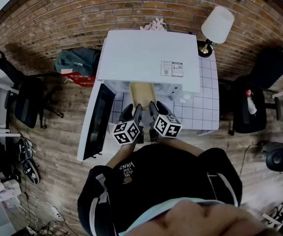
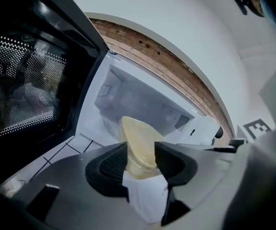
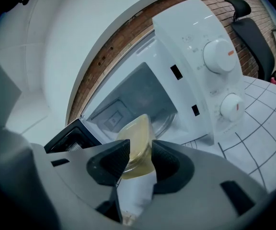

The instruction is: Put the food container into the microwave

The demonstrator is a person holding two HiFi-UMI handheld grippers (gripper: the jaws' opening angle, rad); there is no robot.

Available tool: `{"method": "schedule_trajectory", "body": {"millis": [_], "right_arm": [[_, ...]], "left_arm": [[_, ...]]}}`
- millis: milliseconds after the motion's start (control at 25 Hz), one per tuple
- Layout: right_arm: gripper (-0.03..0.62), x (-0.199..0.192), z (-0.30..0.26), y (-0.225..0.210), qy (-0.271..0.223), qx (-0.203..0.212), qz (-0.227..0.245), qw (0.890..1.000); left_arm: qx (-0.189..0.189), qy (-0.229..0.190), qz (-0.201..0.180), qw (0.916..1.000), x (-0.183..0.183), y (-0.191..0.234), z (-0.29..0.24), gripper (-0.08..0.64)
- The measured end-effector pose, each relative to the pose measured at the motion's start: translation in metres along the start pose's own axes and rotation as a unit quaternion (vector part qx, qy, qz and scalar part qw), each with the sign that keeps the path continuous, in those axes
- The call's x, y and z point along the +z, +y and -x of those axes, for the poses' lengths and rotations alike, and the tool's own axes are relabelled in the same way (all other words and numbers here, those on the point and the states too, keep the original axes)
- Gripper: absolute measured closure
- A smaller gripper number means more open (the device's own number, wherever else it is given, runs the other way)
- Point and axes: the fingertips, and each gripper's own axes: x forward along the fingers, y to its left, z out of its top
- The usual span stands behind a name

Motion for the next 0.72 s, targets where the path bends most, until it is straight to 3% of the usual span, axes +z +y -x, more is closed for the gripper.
{"method": "schedule_trajectory", "body": {"millis": [720], "right_arm": [[0.459,0.011,-0.039,-0.012,0.036,0.022,-0.002,0.999]], "left_arm": [[0.04,-0.006,0.001,0.9992,0.008,0.016,-0.035,0.377]]}}
